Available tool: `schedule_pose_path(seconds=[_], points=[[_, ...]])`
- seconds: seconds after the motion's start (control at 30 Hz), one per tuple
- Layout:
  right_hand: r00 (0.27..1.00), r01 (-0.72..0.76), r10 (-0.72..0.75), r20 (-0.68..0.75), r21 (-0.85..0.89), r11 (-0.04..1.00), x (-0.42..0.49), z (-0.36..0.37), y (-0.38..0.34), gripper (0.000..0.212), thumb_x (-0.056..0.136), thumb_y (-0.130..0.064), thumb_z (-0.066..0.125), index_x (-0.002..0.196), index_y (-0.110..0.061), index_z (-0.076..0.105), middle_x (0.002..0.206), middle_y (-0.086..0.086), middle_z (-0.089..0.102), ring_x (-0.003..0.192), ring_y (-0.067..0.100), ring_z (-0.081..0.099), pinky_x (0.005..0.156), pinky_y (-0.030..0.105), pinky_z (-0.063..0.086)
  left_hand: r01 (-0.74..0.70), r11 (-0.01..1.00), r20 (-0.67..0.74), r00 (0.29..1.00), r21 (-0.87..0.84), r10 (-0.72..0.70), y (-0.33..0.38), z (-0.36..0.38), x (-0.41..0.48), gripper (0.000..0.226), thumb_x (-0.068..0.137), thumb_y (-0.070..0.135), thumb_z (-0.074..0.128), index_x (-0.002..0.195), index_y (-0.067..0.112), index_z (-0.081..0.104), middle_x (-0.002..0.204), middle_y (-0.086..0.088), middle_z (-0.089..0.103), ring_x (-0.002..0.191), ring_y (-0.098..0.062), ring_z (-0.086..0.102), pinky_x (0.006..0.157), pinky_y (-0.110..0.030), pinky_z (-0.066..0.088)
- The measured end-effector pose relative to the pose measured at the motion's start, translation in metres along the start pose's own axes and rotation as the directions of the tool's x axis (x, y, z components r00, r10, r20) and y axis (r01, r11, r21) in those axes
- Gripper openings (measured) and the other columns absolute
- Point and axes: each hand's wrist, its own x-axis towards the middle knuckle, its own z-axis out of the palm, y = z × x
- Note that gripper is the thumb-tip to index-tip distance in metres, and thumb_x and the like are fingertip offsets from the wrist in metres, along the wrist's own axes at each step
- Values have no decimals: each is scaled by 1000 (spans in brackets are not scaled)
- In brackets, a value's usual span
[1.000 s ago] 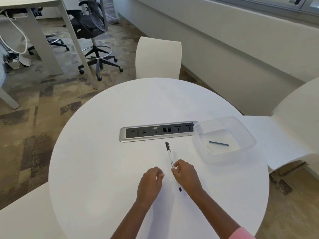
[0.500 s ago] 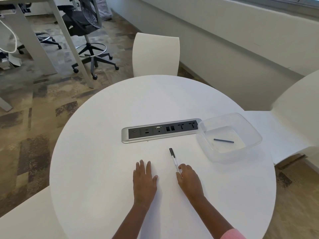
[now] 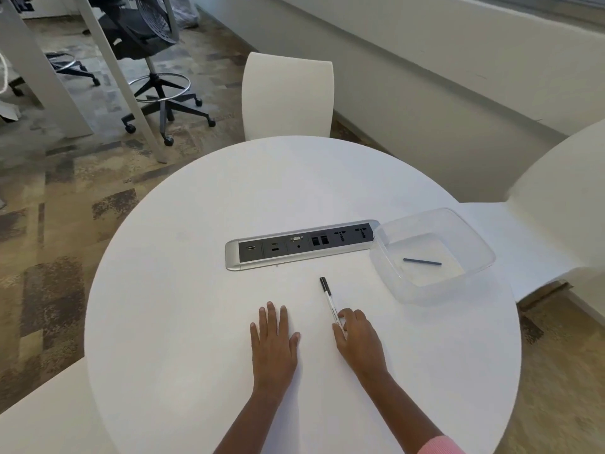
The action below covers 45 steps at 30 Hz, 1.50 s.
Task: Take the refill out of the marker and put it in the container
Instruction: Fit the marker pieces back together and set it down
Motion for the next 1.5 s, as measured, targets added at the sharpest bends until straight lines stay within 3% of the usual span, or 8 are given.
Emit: schedule_pose_path(seconds=[0.17,0.3,0.4,0.63,0.8,0.9,1.17,1.5], points=[[999,6,-5,-33,28,1000,-1,-2,1,25,90,-28,50,106,-10,54,100,11,58,92,28,58,74,37,49,2,1000,24,1000,-30,-2,7,-1,3,63,93,40,17,115,4,64,122,-22,61,109,-37,60,80,-52,53],[997,24,-24,-72,0,1000,4,-7,6,26,92,-30,46,109,-12,54,101,10,59,97,25,56,77,36,49,-30,998,-62,998,-53,27,16,-2,6,54,97,39,21,136,7,41,145,-22,37,132,-39,38,103,-50,36],[993,68,-74,-87,-70,995,10,-13,11,26,93,-25,45,112,-11,55,104,12,59,101,26,53,77,36,49,0,998,28,1000,-68,2,25,-5,7,75,96,39,0,116,4,63,122,-21,62,110,-36,60,82,-49,52],[952,252,-278,-129,-185,950,22,-26,19,27,71,-1,71,98,-2,66,99,20,68,89,33,68,59,37,58,16,998,22,1000,-65,-14,48,-9,10,76,94,43,1,115,6,64,122,-18,63,109,-33,61,81,-48,53],[940,301,-334,-66,-295,907,27,-30,21,31,88,-12,48,114,-3,60,119,21,63,111,36,59,80,46,57,20,998,-13,1000,-61,-21,51,0,13,80,94,41,-6,118,7,63,125,-17,61,113,-33,59,85,-49,51],[949,295,-315,-26,-291,910,28,-31,21,40,79,-12,65,118,-3,58,122,19,62,113,36,57,83,52,53,34,996,-1,999,-80,-34,51,4,13,80,94,43,-4,119,6,62,125,-19,60,113,-35,59,85,-52,50],[965,263,-241,106,-348,900,27,-31,28,68,96,-33,0,117,-7,59,123,14,63,112,30,60,81,50,54,52,992,-25,998,-114,-55,51,11,14,78,94,46,-3,124,5,57,131,-20,55,118,-37,54,89,-54,47],[964,266,-252,85,-312,912,28,-23,40,65,96,-35,0,125,-9,52,130,13,57,118,30,55,89,53,48,70,991,-62,995,-112,-78,51,18,14,75,94,46,0,127,7,54,134,-20,52,121,-38,52,93,-56,43]])
